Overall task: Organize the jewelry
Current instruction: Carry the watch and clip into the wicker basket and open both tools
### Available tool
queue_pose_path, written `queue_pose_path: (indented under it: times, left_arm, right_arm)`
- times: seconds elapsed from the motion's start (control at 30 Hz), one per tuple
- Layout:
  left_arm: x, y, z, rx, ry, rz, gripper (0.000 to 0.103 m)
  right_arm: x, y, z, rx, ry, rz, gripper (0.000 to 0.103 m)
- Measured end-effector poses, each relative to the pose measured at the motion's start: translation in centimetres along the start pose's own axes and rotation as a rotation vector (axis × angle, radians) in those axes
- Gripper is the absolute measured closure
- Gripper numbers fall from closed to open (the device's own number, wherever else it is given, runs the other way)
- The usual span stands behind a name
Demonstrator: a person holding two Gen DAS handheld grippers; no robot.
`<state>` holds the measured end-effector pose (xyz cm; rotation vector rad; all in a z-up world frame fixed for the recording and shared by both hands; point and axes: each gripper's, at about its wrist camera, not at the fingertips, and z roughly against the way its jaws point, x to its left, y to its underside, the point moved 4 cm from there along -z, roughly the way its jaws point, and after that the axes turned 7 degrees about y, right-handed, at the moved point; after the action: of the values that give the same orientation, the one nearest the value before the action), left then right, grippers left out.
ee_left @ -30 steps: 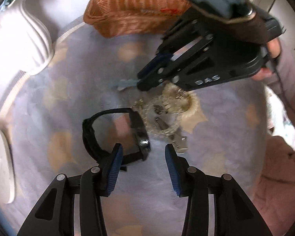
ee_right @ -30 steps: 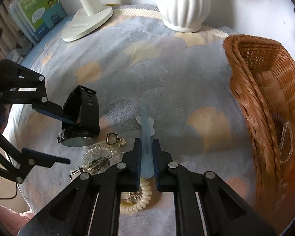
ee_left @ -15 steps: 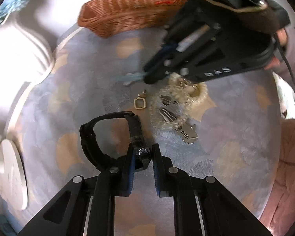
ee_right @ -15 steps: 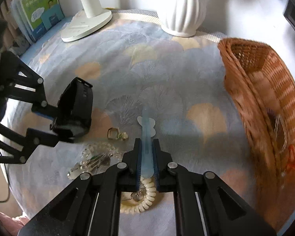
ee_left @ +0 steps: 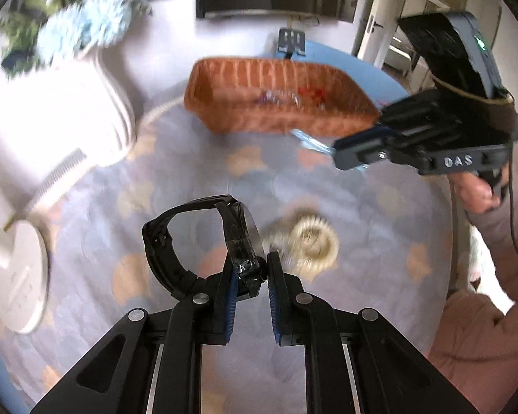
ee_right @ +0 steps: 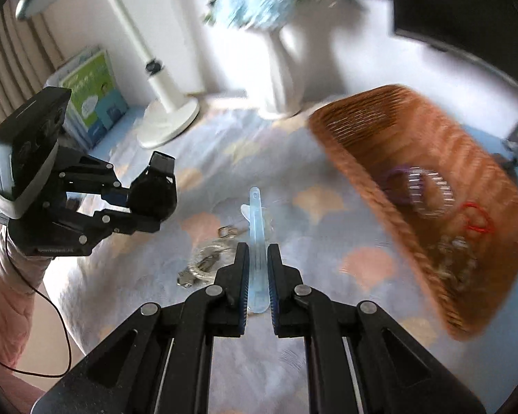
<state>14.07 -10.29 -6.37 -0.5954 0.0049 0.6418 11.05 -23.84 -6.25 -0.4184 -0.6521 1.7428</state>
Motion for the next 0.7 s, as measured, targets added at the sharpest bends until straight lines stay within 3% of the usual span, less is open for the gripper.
queue_pose_path:
  times: [0.3, 0.5, 0.7]
  left_arm:
    - [-2.8, -11.7, -2.4, -0.049, -0.025, -0.056, 0.086]
    - [-1.5, -18.4, -8.3, -0.025, -0.059, 0.003, 0.086]
    - [2.0, -21.1, -14.4, 0.055, -0.083, 0.103, 0.086]
  right_arm:
    - [-11.6, -1.8, 4.8, -0.094, 0.16, -0.238, 0.091]
    - [-19.5, -2.3, 2.2, -0.042, 0.172, -0.402, 0.091]
    - [-22.7, -3.8, -2.8, 0.051, 0.194, -0.428, 0.091]
